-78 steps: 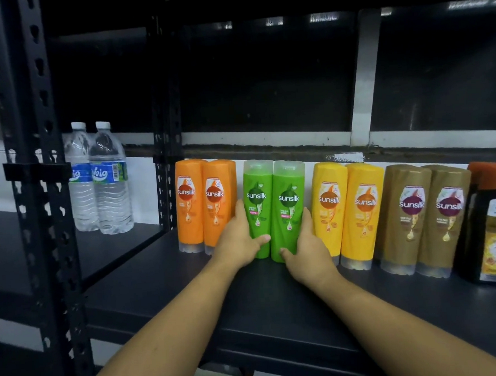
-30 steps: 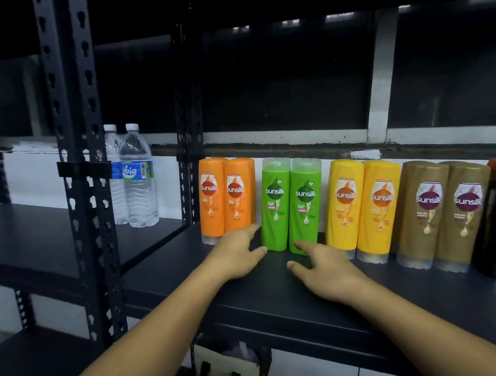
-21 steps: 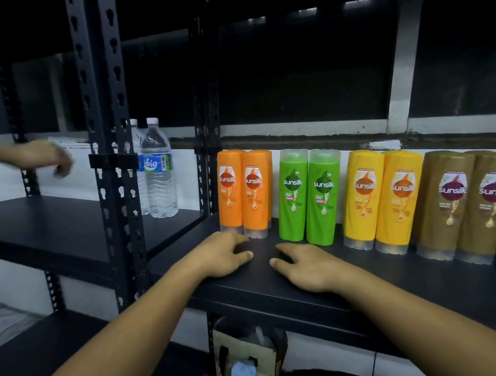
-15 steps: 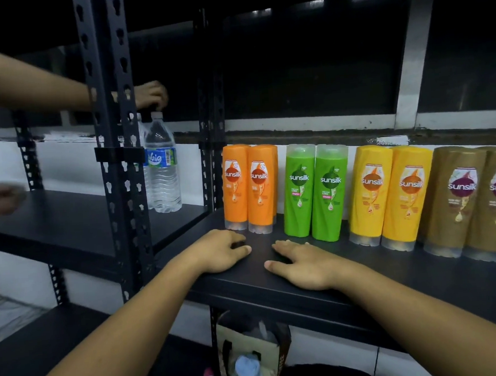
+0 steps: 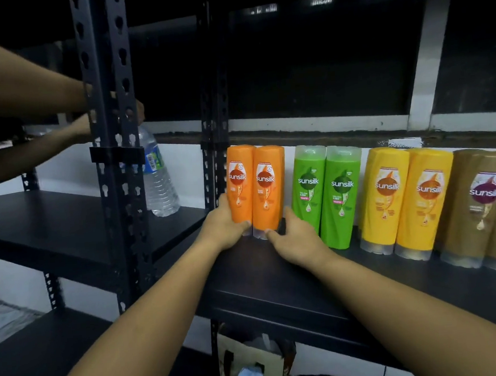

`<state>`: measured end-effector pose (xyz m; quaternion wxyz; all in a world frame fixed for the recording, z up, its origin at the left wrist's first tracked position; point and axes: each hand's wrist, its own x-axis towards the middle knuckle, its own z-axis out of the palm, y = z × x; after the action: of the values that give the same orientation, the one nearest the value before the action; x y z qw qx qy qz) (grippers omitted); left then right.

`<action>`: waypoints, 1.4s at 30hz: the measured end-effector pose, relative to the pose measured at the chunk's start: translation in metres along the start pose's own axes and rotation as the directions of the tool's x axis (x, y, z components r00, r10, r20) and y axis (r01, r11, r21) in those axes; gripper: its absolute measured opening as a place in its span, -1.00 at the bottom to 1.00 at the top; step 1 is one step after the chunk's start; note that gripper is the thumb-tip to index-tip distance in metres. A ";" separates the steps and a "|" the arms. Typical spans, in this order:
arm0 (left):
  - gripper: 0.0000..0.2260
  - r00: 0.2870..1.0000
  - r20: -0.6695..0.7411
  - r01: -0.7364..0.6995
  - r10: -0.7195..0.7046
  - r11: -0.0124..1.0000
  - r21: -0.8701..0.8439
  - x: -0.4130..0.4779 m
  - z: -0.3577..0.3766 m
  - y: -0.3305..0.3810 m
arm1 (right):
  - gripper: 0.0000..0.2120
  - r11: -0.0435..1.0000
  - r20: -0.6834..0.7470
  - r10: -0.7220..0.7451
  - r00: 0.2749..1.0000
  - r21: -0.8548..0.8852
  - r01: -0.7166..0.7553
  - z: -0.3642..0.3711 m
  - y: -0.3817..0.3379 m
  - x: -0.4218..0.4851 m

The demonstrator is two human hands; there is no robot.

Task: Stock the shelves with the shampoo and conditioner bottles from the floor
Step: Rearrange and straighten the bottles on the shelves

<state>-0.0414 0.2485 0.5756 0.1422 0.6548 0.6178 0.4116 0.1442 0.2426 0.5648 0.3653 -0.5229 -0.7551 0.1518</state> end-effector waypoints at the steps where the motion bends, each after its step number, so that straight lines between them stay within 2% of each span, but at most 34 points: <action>1: -0.27 1.000 -0.005 0.010 -0.010 1.000 -0.030 0.004 0.002 0.002 | -0.57 1.000 -0.027 0.016 0.999 0.004 -0.016 0.006 0.000 0.007; 4: -0.21 0.999 -0.025 0.017 -0.020 0.995 -0.099 0.016 0.006 0.002 | -0.47 0.999 -0.096 0.043 0.994 -0.030 -0.046 0.019 0.000 0.023; 8: -0.25 0.999 -0.042 0.006 -0.011 0.991 -0.131 0.024 0.007 -0.001 | -0.30 0.997 -0.133 0.051 0.990 -0.050 -0.059 0.030 0.004 0.035; 16: -0.31 0.999 -0.045 -0.015 0.013 0.999 -0.043 0.033 0.010 -0.007 | -0.32 0.996 -0.157 0.073 0.985 -0.046 -0.081 0.036 0.009 0.046; 19: -0.32 0.999 -0.038 -0.027 0.025 0.998 -0.061 0.028 0.010 -0.008 | -0.34 0.995 -0.121 0.068 0.990 -0.058 -0.076 0.033 0.007 0.042; 22: -0.38 0.999 -0.034 0.027 -0.026 1.000 0.013 0.022 0.011 -0.006 | -0.46 0.997 -0.050 0.036 0.998 -0.073 -0.040 0.026 0.009 0.031; 25: -0.50 0.998 -0.044 0.037 -0.033 0.995 0.091 0.007 0.015 0.001 | -0.59 0.994 0.078 -0.050 0.996 -0.089 0.057 0.007 0.013 0.010; 27: -0.57 0.999 -0.034 0.003 0.002 0.990 0.138 -0.006 0.018 0.006 | -0.54 0.980 0.176 -0.103 0.979 -0.151 0.130 -0.009 0.018 -0.005; 30: -0.62 0.998 0.044 -0.059 0.052 0.980 0.188 -0.023 0.027 0.012 | -0.45 0.947 0.277 -0.085 0.957 -0.276 0.164 -0.038 0.026 -0.028; 33: -0.58 0.984 0.162 -0.117 0.079 0.964 0.239 -0.034 0.043 0.022 | -0.56 0.918 0.347 -0.068 0.935 -0.345 0.195 -0.064 0.037 -0.050; 36: -0.47 0.951 0.282 -0.208 0.123 0.932 0.296 -0.044 0.061 0.038 | -0.57 0.912 0.354 -0.053 0.934 -0.364 0.189 -0.086 0.051 -0.070; 38: -0.47 0.924 0.347 -0.278 0.161 0.906 0.319 -0.049 0.072 0.049 | -0.52 0.914 0.350 -0.033 0.936 -0.368 0.169 -0.097 0.061 -0.079; 42: -0.45 0.936 0.315 -0.261 0.158 0.912 0.317 -0.049 0.085 0.068 | -0.49 0.911 0.310 -0.004 0.951 -0.391 0.131 -0.111 0.077 -0.088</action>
<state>0.0720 0.2168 0.5522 0.0634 0.7846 0.5803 0.2090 0.2920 0.1774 0.5595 0.1334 -0.5311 -0.8348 0.0568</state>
